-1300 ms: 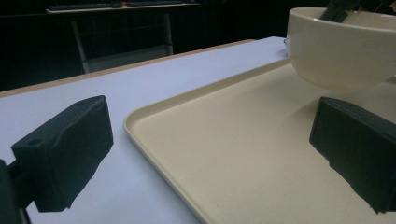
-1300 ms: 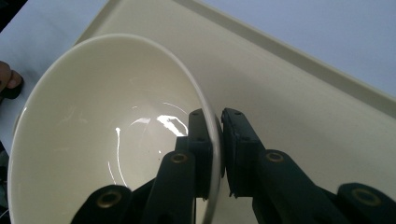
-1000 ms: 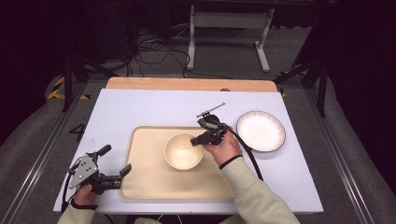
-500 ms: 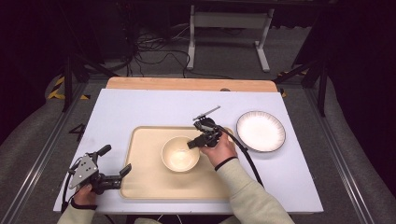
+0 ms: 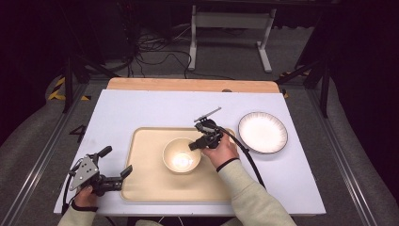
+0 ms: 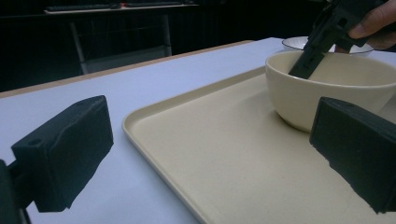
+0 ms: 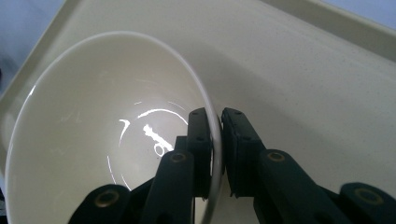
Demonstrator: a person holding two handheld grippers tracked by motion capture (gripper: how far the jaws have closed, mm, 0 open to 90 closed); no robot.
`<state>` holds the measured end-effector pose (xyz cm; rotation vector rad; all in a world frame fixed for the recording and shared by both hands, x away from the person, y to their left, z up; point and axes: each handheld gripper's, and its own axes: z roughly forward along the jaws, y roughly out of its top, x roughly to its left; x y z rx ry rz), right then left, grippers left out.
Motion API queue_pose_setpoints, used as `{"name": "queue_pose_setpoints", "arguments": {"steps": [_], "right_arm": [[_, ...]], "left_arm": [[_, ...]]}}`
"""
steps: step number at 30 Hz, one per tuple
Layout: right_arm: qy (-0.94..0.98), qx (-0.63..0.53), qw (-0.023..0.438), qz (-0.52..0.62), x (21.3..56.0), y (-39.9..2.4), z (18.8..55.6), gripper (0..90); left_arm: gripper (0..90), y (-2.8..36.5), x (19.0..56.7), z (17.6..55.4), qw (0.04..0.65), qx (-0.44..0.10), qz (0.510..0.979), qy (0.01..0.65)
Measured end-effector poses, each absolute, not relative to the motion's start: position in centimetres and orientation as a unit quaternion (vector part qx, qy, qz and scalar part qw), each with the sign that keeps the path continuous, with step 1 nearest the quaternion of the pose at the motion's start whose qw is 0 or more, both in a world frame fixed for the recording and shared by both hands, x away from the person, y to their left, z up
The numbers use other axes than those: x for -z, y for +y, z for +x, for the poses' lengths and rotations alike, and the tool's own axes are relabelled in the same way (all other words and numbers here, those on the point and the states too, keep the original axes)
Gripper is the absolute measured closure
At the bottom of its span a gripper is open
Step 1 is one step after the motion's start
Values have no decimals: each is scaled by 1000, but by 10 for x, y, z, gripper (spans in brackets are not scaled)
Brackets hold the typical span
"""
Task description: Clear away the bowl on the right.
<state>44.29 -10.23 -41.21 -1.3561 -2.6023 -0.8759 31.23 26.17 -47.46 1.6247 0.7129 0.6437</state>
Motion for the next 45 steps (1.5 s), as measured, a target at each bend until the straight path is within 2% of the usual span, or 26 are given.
{"name": "queue_pose_setpoints", "arguments": {"steps": [2, 8, 13, 14, 18, 19, 21, 22, 26, 33, 37, 38, 45], "right_arm": [[-853, 280, 28, -440, 412, -102, 442, 748], [-852, 284, 27, -439, 412, -103, 441, 670], [-854, 297, 3, -426, 403, -105, 436, 583], [-855, 315, -15, -411, 400, -107, 433, 503], [-856, 347, -40, -382, 399, -111, 426, 445], [-852, 367, -74, -366, 400, -116, 420, 402], [-850, 372, -84, -362, 400, -119, 418, 385], [-845, 392, -103, -349, 401, -126, 415, 352], [-837, 429, -122, -317, 399, -136, 409, 331], [-821, 476, -145, -280, 396, -151, 398, 347], [-815, 495, -161, -254, 397, -158, 392, 309], [-813, 505, -174, -232, 397, -162, 387, 274], [-800, 529, -186, -214, 398, -171, 378, 218]], "left_arm": [[2, 262, 475, 312, 587, -276, 697, 306], [2, 262, 475, 312, 586, -278, 697, 306], [3, 262, 475, 313, 586, -277, 697, 306], [2, 262, 474, 312, 586, -275, 697, 308], [2, 262, 474, 313, 586, -274, 698, 308], [2, 262, 474, 313, 586, -274, 698, 307], [3, 262, 474, 313, 586, -274, 698, 308], [3, 262, 474, 313, 586, -275, 697, 308], [2, 262, 474, 313, 586, -275, 697, 308], [3, 262, 474, 313, 585, -274, 698, 309], [3, 262, 474, 313, 584, -274, 699, 308], [3, 262, 474, 313, 584, -274, 699, 308], [3, 262, 474, 313, 585, -273, 699, 308]]}}
